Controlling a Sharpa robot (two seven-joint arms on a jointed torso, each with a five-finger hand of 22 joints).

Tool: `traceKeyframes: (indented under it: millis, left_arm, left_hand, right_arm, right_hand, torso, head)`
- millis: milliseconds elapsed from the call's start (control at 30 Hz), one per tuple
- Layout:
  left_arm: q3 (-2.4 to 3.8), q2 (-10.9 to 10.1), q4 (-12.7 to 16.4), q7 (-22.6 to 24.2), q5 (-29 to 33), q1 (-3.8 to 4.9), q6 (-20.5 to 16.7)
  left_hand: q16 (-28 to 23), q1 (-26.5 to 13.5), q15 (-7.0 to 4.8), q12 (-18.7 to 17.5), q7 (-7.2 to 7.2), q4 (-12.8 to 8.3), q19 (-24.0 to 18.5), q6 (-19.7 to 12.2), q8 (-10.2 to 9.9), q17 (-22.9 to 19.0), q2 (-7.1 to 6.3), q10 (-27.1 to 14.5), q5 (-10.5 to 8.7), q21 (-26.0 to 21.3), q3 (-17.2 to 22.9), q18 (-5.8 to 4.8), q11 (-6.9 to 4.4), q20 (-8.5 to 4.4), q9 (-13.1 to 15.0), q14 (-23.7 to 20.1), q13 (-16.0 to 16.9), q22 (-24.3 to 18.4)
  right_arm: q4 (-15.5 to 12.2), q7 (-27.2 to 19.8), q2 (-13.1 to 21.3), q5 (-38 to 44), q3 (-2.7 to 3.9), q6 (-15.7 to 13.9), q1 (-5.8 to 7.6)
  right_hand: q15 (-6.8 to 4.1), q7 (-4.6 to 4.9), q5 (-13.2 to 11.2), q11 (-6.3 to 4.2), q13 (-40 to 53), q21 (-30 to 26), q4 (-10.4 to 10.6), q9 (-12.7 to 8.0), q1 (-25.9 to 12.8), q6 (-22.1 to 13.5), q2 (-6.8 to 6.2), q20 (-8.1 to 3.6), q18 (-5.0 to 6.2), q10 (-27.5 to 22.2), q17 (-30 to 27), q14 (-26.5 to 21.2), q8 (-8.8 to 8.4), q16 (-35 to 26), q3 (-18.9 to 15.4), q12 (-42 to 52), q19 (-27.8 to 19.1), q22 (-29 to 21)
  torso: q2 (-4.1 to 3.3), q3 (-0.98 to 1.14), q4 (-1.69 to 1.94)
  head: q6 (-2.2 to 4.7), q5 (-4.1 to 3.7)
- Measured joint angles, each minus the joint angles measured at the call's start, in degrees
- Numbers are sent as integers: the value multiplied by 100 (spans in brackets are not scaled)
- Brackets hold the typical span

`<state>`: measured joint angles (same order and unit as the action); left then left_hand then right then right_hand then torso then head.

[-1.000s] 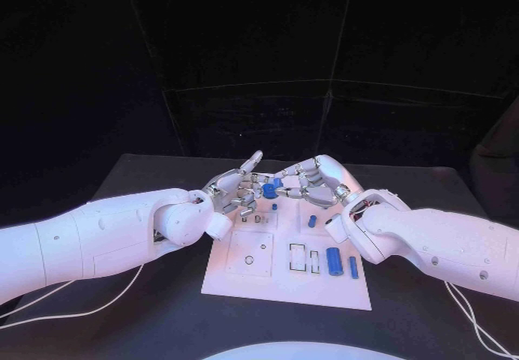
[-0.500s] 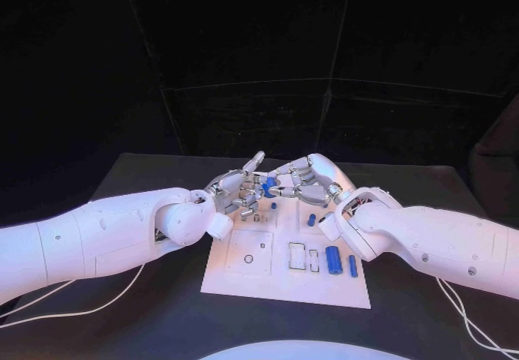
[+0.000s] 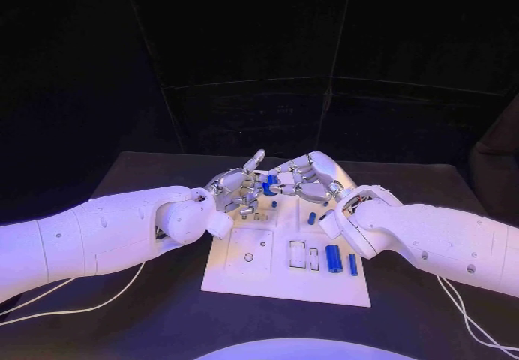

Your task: Assemble the parts on the task board

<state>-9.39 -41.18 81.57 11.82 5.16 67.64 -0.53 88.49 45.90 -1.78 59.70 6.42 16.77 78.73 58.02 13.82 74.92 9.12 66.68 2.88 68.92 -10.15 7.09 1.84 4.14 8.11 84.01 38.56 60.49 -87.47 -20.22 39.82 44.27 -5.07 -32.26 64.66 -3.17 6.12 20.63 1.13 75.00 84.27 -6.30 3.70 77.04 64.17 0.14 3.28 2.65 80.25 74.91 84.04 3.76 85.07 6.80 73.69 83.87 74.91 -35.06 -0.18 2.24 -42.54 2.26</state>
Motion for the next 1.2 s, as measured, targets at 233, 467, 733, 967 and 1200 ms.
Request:
traceKeyframes:
  millis: [233,467,733,967,1200]
  left_arm:
    - [0,-7,1,-7,-2,-1,41]
    - [-3,-11,4,-17,-2,-3,100]
    - [-3,-25,-3,-23,-4,-5,126]
    - [-5,-37,-13,-25,-8,-5,125]
    - [-5,-43,-19,-25,-10,-6,123]
  left_hand:
    - [50,18,-46,100,-50,6,47,88,28,0,115,122,0,121,-113,-86,-44,-45,22,-5,168,166]
    - [88,47,-48,177,-60,-10,67,97,43,0,144,213,0,187,-161,-87,-52,-65,27,-6,320,278]
    - [88,38,-47,215,-60,7,86,97,43,0,188,234,0,213,-177,-88,-71,-84,25,-6,350,294]
    - [88,46,-47,215,-80,-9,86,117,43,-1,196,234,0,213,-193,-88,-71,-84,24,-6,350,295]
    - [88,69,-47,215,-80,-9,86,117,41,-1,219,244,0,213,-193,-88,-61,-84,29,-6,360,309]
  right_arm:
    - [18,-3,-21,12,3,24,1]
    - [22,-16,-26,27,3,49,2]
    - [17,-25,-6,41,5,65,3]
    - [9,-27,28,54,5,67,4]
    - [7,-27,50,68,6,68,4]
  right_hand:
    - [0,-2,-1,0,-1,0,0,4,0,-3,0,0,0,0,0,0,5,0,-2,0,0,0]
    - [0,5,-12,0,-2,0,0,5,-15,-12,-15,0,0,0,-1,0,23,0,-3,0,0,0]
    - [0,0,-12,0,-2,0,0,4,-23,-18,-23,0,0,0,-1,0,22,0,-4,0,0,0]
    - [0,16,-12,0,-2,0,0,1,-30,-4,-30,0,0,0,-1,0,21,0,-3,-1,0,0]
    - [0,16,-18,0,-2,0,15,2,-30,-4,-30,0,0,0,-1,0,15,0,12,-1,0,0]
  torso:
    - [0,0,0]
    - [0,-1,1]
    - [0,-1,0]
    - [2,-1,0]
    - [3,-2,0]
  head:
    - [-8,-9]
    - [-23,3]
    - [-32,8]
    - [-41,9]
    - [-46,9]
